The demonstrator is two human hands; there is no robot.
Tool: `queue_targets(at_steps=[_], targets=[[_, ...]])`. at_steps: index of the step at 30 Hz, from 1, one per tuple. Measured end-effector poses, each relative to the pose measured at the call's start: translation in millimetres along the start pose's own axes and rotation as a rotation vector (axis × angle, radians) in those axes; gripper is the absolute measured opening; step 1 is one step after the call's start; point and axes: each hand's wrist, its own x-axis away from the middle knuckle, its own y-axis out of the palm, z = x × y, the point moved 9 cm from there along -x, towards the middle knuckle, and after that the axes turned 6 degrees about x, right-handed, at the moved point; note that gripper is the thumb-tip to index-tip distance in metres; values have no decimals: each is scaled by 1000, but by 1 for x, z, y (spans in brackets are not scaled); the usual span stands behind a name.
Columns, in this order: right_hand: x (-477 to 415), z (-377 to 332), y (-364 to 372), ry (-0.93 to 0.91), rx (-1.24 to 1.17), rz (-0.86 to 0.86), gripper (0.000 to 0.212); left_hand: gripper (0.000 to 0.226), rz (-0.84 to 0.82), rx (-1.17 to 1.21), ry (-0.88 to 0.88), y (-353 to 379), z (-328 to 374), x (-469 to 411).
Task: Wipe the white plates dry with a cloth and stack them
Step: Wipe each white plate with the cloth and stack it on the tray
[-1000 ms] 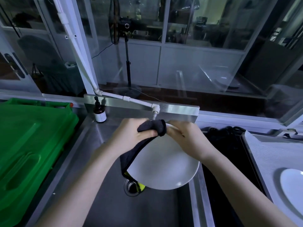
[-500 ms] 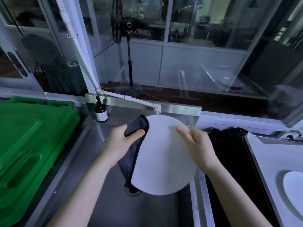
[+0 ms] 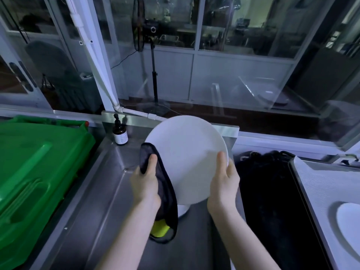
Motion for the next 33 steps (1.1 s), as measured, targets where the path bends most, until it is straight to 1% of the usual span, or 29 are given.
queue_targets(at_steps=[2, 4, 5, 7, 8, 9, 10, 11, 12, 14, 15, 17, 19, 20, 21, 23, 26, 28, 30, 32, 33], targets=[[-10, -13, 0, -89, 42, -188, 38, 29, -34, -39, 41, -8, 11, -8], [-27, -35, -1, -175, 88, -374, 29, 35, -100, -99, 127, -9, 27, -12], [-33, -50, 2, -238, 164, -458, 26, 34, -159, -148, 174, -5, 34, -11], [-35, -75, 15, -417, 435, -596, 18, 32, -313, -305, 276, 13, 47, -2], [-32, -80, 26, -505, 592, -651, 22, 34, -390, -397, 339, 23, 52, 4], [-28, -81, 35, -577, 722, -687, 35, 38, -454, -472, 406, 33, 57, 11], [-23, -80, 40, -623, 800, -700, 48, 42, -498, -515, 463, 40, 60, 16], [-19, -80, 41, -652, 823, -691, 55, 45, -521, -531, 498, 44, 62, 19], [-16, -81, 40, -680, 805, -675, 54, 45, -530, -528, 508, 45, 63, 19], [-18, -81, 30, -658, 711, -636, 41, 42, -511, -487, 469, 38, 58, 17], [-22, -80, 23, -603, 635, -596, 38, 40, -469, -445, 432, 31, 53, 15], [-33, -71, 7, -436, 416, -451, 38, 44, -349, -300, 340, 15, 41, 12], [-32, -52, -6, -274, 255, -307, 49, 48, -296, -168, 259, 8, 35, 12], [-28, -45, -11, -245, 243, -257, 51, 45, -299, -174, 246, 9, 36, 10], [-23, -42, -14, -256, 262, -241, 50, 39, -321, -227, 253, 11, 40, 7], [-14, -49, -11, -353, 343, -304, 51, 32, -432, -371, 309, 21, 53, 3], [-3, -70, 9, -553, 580, -463, 49, 36, -662, -583, 439, 45, 67, 10], [3, -78, 23, -626, 676, -549, 49, 45, -724, -671, 491, 54, 65, 15], [2, -84, 26, -657, 683, -553, 49, 52, -660, -641, 490, 50, 63, 14], [-7, -85, 16, -615, 620, -451, 50, 51, -507, -464, 418, 32, 58, 7], [-14, -81, 8, -541, 543, -371, 50, 49, -407, -362, 354, 21, 51, 5]])
